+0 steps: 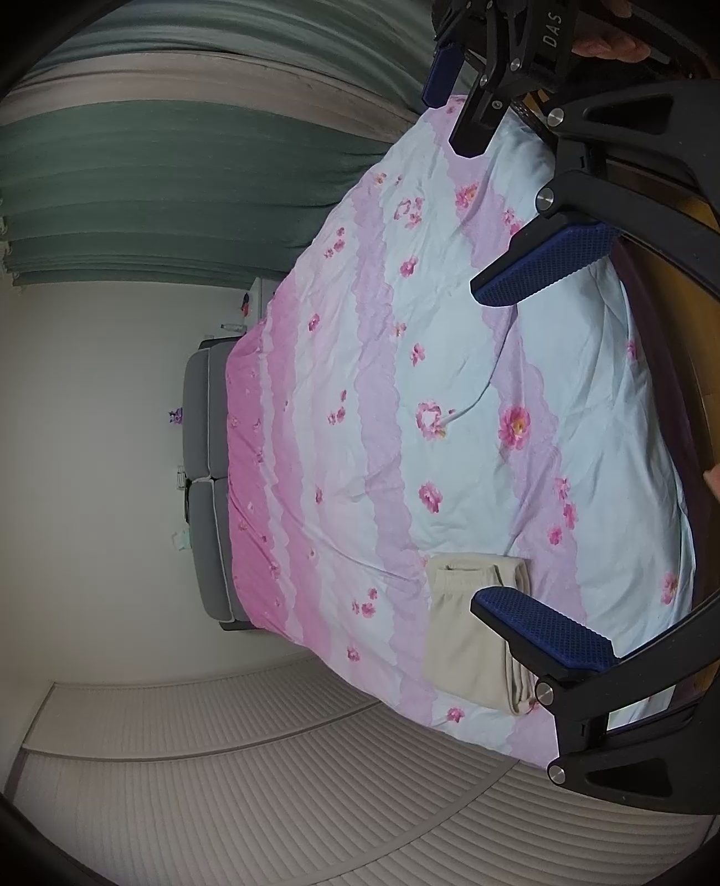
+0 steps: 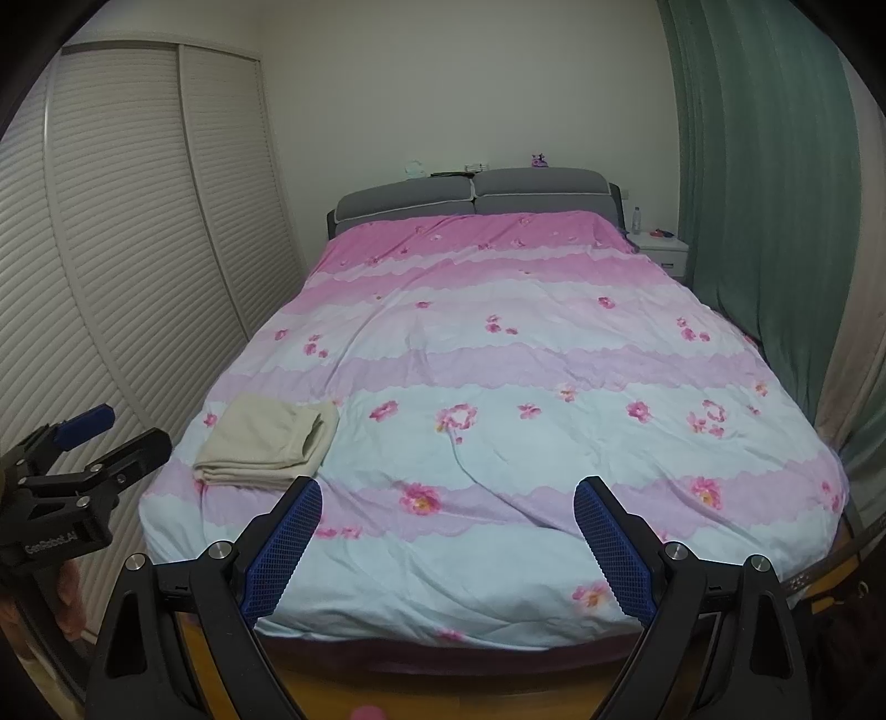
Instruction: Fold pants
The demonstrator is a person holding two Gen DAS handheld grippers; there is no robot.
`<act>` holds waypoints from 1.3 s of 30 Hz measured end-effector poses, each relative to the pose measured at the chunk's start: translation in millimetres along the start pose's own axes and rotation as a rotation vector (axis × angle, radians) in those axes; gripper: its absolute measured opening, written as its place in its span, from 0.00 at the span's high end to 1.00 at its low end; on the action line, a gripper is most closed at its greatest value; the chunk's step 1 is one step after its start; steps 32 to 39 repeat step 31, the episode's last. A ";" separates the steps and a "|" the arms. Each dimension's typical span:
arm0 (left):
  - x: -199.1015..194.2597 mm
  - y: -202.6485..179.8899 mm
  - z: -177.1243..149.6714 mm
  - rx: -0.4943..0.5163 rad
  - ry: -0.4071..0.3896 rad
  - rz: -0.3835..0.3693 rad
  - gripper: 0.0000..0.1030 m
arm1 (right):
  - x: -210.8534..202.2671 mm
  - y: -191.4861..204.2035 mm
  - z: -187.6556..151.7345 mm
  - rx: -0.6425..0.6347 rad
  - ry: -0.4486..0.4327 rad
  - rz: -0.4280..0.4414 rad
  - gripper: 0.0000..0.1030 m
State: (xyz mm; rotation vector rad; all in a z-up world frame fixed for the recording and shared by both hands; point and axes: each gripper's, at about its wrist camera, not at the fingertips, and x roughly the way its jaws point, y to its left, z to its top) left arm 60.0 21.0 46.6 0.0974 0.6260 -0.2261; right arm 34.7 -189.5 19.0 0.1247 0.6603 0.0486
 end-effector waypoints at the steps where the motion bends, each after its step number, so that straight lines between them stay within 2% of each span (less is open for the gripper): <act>1: -0.6 -0.4 -0.2 0.000 -0.002 -0.001 0.00 | -0.3 -0.1 0.2 0.000 -0.001 0.002 0.10; 39: -3.7 -0.1 3.8 -0.005 -0.004 -0.003 0.00 | -2.1 0.9 1.7 -0.010 -0.005 0.007 0.10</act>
